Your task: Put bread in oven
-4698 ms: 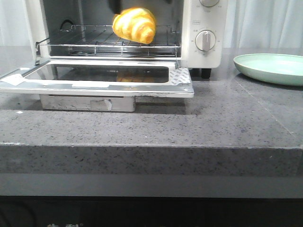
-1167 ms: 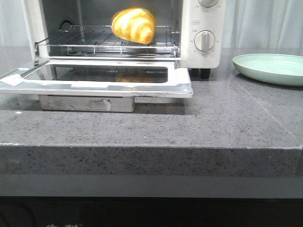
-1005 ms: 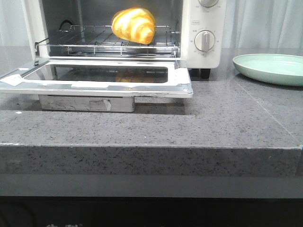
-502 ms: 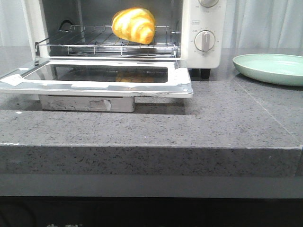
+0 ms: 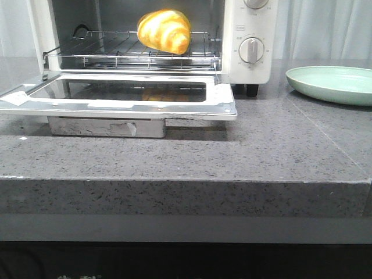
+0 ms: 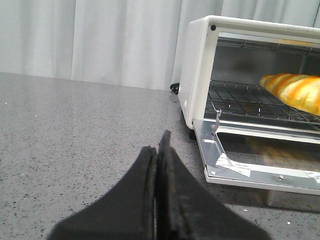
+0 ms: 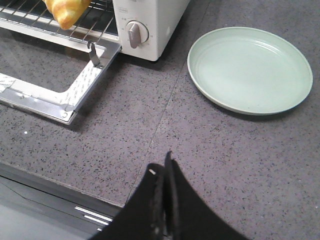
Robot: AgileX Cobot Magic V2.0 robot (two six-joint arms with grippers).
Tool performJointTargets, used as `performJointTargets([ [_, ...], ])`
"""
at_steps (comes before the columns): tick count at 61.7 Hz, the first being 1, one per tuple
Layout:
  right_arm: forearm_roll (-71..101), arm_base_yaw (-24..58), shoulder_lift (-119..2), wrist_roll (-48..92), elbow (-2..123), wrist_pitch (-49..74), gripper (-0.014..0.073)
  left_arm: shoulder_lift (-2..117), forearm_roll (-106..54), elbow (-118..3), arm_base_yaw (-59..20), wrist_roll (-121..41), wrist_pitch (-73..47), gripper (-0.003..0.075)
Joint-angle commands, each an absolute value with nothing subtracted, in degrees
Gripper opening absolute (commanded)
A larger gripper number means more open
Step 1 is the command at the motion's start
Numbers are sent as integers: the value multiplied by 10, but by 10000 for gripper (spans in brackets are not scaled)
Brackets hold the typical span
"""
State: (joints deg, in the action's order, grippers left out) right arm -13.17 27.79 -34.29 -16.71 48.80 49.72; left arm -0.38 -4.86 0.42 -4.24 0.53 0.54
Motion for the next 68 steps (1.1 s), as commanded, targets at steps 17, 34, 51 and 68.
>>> performJointTargets([
  [17,-118,166,-280,-163,396,332,-69,-15,-48,17,-47,8,55,-18],
  [34,-90,17,-100,-163,142,72,-69,-15,-48,17,-47,8,55,-18],
  [51,-89,4,4,-163,14,-4,-69,-15,-48,17,-47,8,55,-18],
  [68,-89,4,17,-163,-17,-29,-69,-15,-48,17,-47,8,55,-18],
])
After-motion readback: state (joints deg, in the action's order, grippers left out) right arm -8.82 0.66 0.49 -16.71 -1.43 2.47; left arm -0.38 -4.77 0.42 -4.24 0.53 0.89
